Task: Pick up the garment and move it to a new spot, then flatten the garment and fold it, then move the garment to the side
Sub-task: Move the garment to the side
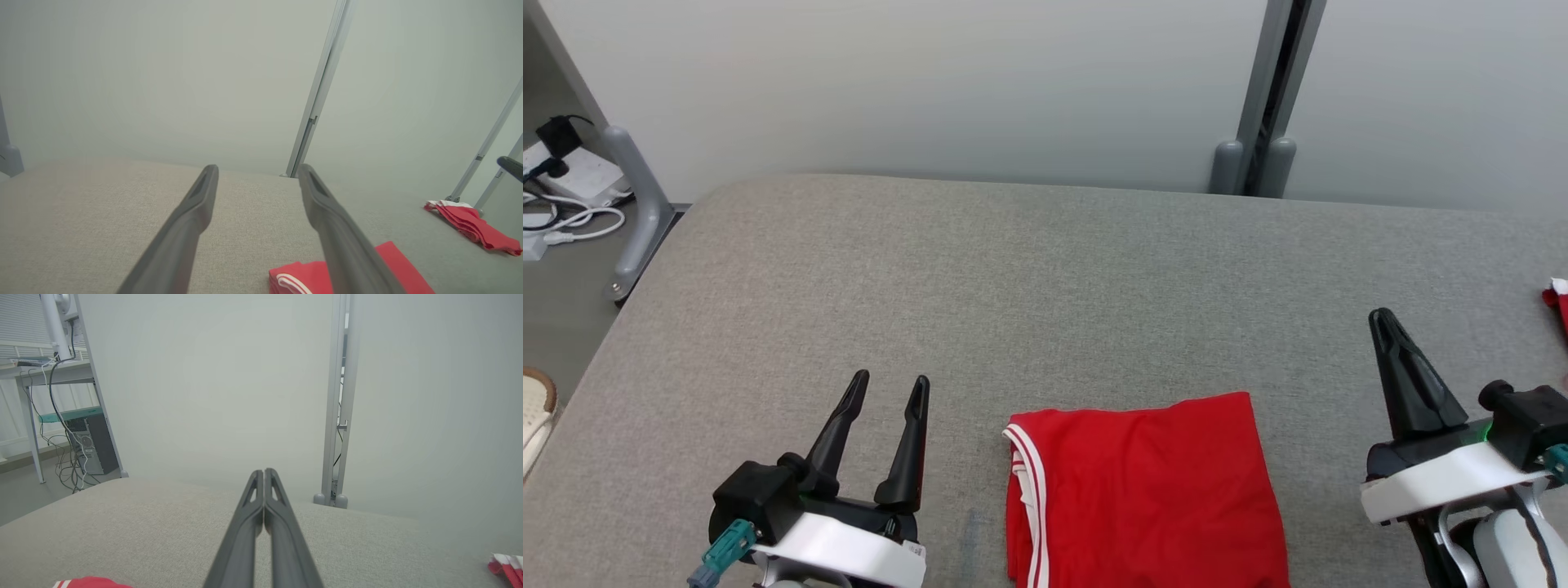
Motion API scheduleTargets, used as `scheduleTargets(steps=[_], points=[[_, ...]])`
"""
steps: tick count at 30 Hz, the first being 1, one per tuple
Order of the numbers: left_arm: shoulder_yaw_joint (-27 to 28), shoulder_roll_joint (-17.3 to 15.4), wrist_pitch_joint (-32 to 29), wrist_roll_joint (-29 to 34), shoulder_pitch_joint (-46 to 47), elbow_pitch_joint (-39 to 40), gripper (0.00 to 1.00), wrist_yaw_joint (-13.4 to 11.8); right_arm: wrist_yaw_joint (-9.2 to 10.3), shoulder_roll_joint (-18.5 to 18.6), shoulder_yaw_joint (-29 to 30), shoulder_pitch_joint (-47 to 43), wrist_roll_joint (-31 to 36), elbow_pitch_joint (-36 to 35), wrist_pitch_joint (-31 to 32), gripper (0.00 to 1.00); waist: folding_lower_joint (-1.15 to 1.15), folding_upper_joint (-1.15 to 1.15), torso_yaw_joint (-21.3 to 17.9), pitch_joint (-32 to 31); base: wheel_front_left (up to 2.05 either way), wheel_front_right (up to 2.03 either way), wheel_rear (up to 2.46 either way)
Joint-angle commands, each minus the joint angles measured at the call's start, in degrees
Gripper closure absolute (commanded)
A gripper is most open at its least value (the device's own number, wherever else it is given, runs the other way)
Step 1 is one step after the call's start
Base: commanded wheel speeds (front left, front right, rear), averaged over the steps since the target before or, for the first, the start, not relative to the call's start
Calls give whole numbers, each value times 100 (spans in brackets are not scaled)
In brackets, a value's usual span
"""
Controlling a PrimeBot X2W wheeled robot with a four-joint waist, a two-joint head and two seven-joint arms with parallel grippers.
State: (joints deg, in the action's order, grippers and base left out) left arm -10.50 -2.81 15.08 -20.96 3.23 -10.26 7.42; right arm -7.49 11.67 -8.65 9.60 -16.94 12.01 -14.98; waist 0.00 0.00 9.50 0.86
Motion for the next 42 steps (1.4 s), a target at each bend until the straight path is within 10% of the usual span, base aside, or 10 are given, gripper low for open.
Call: scheduleTargets(steps=[1, 18, 19, 20, 21, 42], points=[[12, -22, 6, 57, -52, 22, 0, 11, 0, -27, 128, -1, 63, -123, -16, 100, 0, 0, -125, -92, 0, 0, 0], [103, -24, 6, 151, -234, 125, 0, 11, 0, -530, 1114, -529, 503, -242, -16, 100, 0, 0, -370, -200, 0, 0, 0], [93, -23, 6, 165, -265, 108, 0, 11, 0, -539, 1160, -545, 535, -163, -16, 74, 0, 0, -371, -201, 0, 0, 0], [82, -22, 6, 172, -283, 97, 0, 11, 0, -549, 1176, -566, 584, -51, -16, 15, 0, 0, -372, -202, 0, 0, 0], [72, -23, 6, 167, -288, 84, 0, 11, 0, -560, 1177, -536, 598, -11, -17, 0, 0, 0, -370, -203, 0, 0, 0], [59, -23, 6, 117, -212, 67, 0, 11, 0, -612, 1231, -476, 531, 212, -16, 0, 0, 0, -272, -168, 0, 0, 0]])
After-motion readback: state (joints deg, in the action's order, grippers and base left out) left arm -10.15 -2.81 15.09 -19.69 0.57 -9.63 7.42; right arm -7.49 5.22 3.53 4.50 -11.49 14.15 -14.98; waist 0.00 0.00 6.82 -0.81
